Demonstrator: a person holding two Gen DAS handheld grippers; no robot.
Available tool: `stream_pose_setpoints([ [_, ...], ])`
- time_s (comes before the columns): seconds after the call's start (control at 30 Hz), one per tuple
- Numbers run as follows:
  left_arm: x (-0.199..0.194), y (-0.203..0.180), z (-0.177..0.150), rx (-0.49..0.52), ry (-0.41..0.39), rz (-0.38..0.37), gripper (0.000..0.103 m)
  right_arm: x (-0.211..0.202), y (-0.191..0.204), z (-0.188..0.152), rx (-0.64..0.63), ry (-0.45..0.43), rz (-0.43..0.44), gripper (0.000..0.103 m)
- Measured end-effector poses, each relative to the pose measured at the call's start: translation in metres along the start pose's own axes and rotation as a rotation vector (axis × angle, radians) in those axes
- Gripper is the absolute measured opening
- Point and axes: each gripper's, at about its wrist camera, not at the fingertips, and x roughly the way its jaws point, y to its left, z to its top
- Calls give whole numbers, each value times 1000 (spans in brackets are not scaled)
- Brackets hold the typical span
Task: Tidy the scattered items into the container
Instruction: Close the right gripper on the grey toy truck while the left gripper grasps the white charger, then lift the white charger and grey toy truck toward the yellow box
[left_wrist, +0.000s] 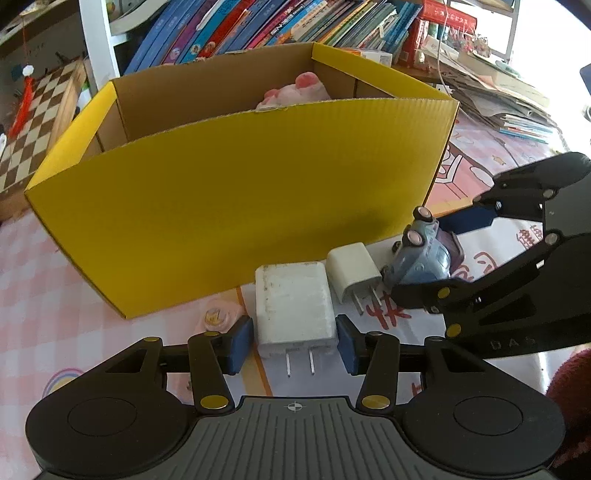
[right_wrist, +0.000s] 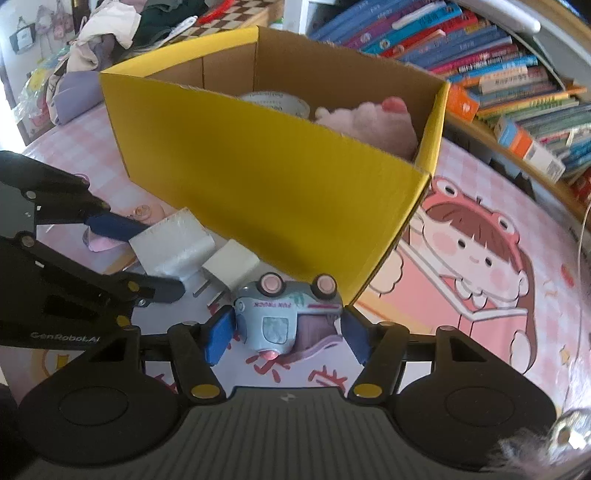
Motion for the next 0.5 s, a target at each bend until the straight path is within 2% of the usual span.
stream_pose_setpoints([
  [0.2, 1, 3, 0, 1, -14, -11, 46, 1, 2, 0, -3, 6, -3, 61],
  [0.3, 1, 5, -1, -2, -18, -11, 42, 1, 4, 1, -6, 8, -5, 60],
  [0.5, -6, 9, -3, -43, 12, -60, 41, -1, 7, 0, -17, 3, 0, 59],
])
